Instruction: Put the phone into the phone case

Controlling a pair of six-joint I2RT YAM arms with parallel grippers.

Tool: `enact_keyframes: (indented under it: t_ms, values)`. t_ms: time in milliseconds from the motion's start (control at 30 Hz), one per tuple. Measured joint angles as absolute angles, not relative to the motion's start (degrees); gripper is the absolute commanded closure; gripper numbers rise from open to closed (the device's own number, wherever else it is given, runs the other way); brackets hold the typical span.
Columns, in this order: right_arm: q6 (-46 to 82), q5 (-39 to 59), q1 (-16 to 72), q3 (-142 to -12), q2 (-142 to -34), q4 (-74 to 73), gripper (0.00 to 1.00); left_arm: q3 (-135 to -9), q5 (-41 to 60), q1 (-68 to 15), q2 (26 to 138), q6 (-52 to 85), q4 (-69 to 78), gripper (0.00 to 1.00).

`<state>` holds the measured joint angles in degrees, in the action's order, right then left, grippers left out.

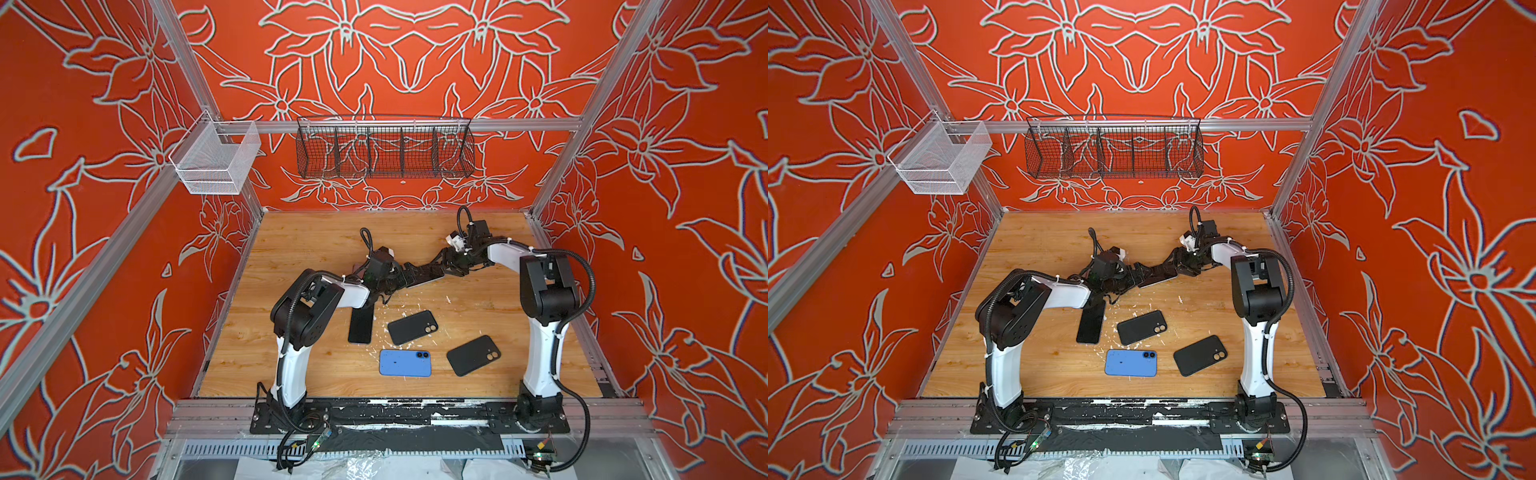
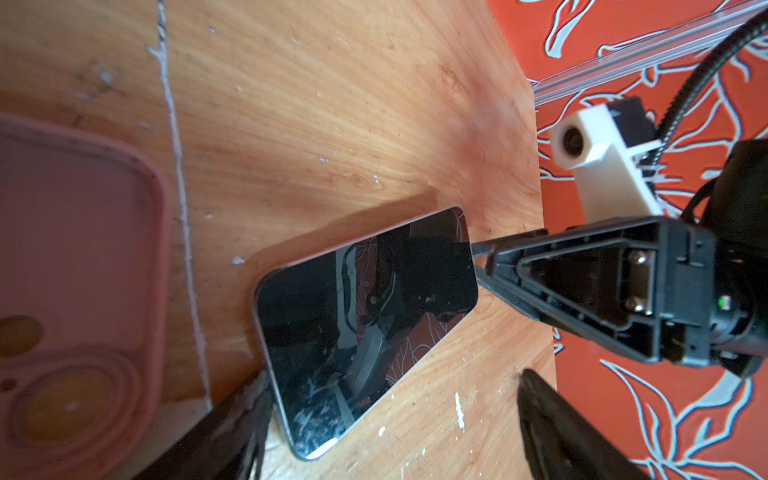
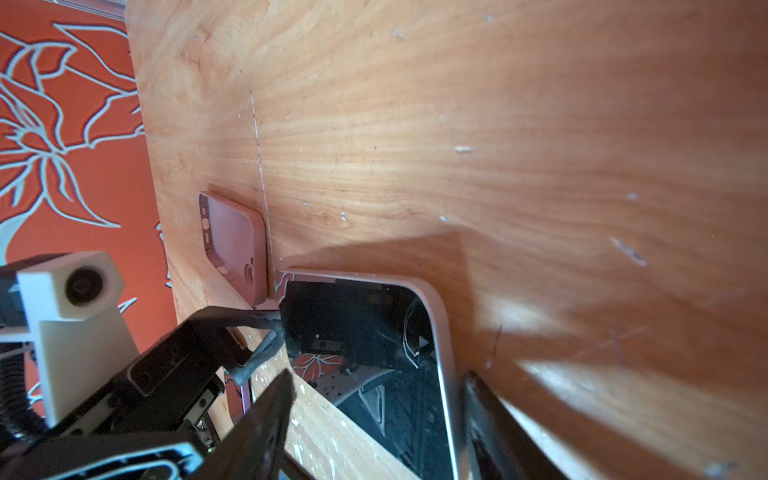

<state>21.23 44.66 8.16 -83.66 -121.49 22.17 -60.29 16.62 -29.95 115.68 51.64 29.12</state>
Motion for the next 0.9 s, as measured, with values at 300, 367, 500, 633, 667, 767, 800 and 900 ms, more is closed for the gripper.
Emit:
enact_keyframes:
  t_ms: [300, 367, 500, 633, 667, 767, 800, 900]
  values:
    - [22.72, 52.27, 9.52, -79.90, -119.35, 18.41, 0.44, -60.25, 18.68, -30.06, 116.55, 52.38, 31.27, 0.09]
    - [23.05, 52.75, 9.52, -79.68, -118.54, 17.85, 0.49, -60.23, 19.09, -30.09, 116.55, 52.51, 31.29, 0.09]
    - [23.68, 52.93, 9.50, -79.61, -117.30, 16.82, 0.64, -60.14, 19.49, -30.11, 116.55, 52.58, 31.38, 0.09]
    - [24.23, 52.88, 9.50, -79.48, -116.97, 16.34, 0.74, -59.81, 19.59, -30.09, 116.55, 52.69, 31.94, 0.09]
    - [24.32, 52.84, 9.50, -79.42, -116.92, 16.27, 0.77, -59.66, 19.59, -30.09, 116.55, 52.77, 32.18, 0.09]
    - [24.34, 52.71, 9.50, -79.09, -116.77, 16.29, 0.83, -59.13, 19.64, -30.04, 116.55, 52.97, 33.15, 0.09]
    - [24.18, 52.64, 9.50, -78.91, -116.66, 16.34, 0.84, -59.09, 19.62, -30.04, 116.55, 52.99, 33.26, 0.09]
    - [23.99, 51.88, 9.50, -78.61, -116.31, 16.95, 0.90, -58.94, 19.62, -30.04, 116.55, 53.01, 33.56, 0.09]
